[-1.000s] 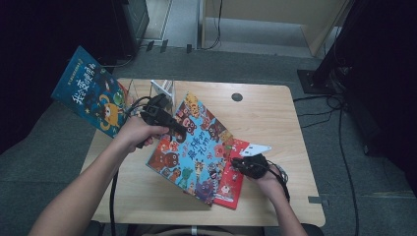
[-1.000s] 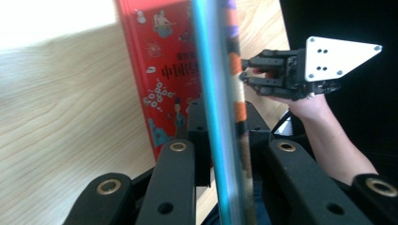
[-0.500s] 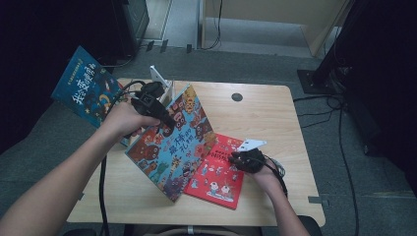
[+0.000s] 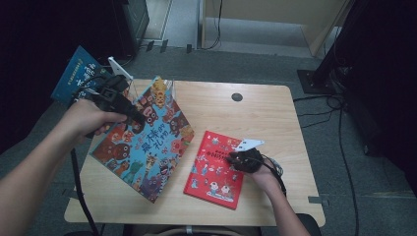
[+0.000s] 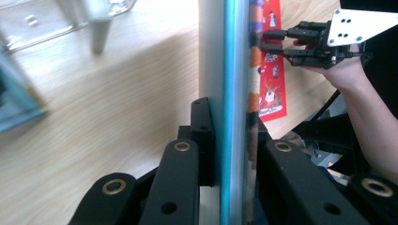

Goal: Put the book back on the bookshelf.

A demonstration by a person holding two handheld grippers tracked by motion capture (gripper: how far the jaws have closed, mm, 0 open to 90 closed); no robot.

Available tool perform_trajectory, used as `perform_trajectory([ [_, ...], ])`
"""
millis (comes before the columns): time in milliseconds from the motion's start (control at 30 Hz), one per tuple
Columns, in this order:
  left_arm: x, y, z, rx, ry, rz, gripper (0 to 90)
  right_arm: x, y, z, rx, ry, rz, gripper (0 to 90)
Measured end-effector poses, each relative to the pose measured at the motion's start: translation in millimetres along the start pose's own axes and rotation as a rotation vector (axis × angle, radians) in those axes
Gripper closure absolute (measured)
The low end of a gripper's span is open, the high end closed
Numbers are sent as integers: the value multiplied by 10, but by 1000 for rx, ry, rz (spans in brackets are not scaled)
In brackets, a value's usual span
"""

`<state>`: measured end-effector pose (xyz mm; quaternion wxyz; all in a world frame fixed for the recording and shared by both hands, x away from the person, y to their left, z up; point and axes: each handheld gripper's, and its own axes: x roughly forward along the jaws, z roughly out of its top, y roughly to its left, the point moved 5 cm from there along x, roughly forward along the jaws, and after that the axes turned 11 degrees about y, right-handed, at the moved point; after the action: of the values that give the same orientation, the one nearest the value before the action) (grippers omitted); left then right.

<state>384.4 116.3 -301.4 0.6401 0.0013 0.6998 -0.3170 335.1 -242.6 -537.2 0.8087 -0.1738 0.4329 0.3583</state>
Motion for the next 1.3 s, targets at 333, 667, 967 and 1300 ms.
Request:
perform_trajectory([
  [333,-320,262,-283,-63,-33,34,816,15,2,6,-8,-12,3,691],
  [667,-582,523,-517,-131,-63,27,816,24,2,11,-14,-17,3,686],
  [967,-766,451,-651,-132,-84,26,816,26,0,11,-16,-20,4,685],
  [1300,-970,491,-835,-151,-96,57,815,26,0,11,-17,-20,5,685],
])
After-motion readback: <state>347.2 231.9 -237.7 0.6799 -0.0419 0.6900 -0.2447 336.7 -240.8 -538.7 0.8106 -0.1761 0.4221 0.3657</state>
